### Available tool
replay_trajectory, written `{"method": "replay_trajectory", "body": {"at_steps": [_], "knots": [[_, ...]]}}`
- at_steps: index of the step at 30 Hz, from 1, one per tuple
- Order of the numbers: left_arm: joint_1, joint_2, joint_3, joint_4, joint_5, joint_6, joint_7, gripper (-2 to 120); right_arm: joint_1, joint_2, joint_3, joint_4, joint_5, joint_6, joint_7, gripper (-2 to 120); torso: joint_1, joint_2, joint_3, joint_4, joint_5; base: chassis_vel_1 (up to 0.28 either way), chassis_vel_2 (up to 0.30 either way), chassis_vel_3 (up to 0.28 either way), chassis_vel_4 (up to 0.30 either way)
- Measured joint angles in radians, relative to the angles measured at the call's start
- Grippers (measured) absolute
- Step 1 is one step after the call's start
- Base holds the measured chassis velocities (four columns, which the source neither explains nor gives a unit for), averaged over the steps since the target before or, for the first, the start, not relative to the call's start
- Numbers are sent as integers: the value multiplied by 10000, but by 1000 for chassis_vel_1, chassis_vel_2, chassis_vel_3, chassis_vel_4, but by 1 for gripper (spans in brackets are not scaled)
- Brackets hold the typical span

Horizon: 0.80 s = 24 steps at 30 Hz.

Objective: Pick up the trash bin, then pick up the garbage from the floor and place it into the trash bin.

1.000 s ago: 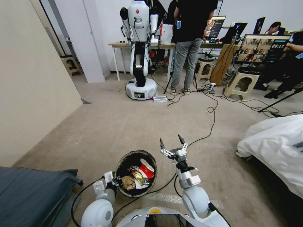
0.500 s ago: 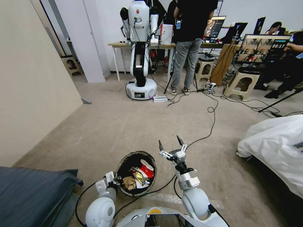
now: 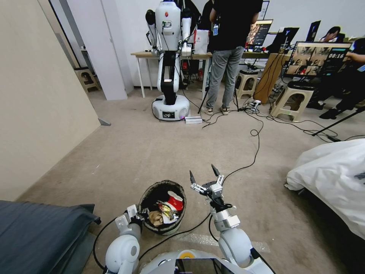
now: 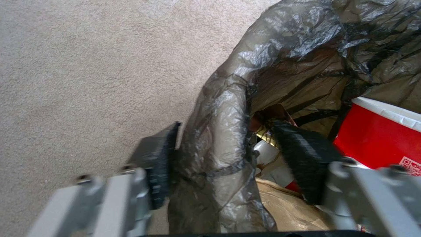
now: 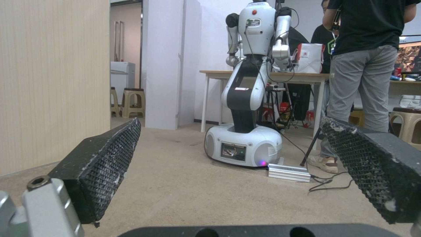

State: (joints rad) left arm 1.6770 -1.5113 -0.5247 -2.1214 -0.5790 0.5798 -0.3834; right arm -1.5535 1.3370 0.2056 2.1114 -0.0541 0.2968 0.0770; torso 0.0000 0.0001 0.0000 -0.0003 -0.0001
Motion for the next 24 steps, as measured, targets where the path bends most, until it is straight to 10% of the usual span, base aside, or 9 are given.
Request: {"method": "replay_trajectory", "body": {"at_steps": [24], "knots": [[182,-94,173,-365,2250,-2498,604,85,-7,37,-66,-22,-20,22,2,100,2,-2,1,-1,1,0,0,0,0]]}}
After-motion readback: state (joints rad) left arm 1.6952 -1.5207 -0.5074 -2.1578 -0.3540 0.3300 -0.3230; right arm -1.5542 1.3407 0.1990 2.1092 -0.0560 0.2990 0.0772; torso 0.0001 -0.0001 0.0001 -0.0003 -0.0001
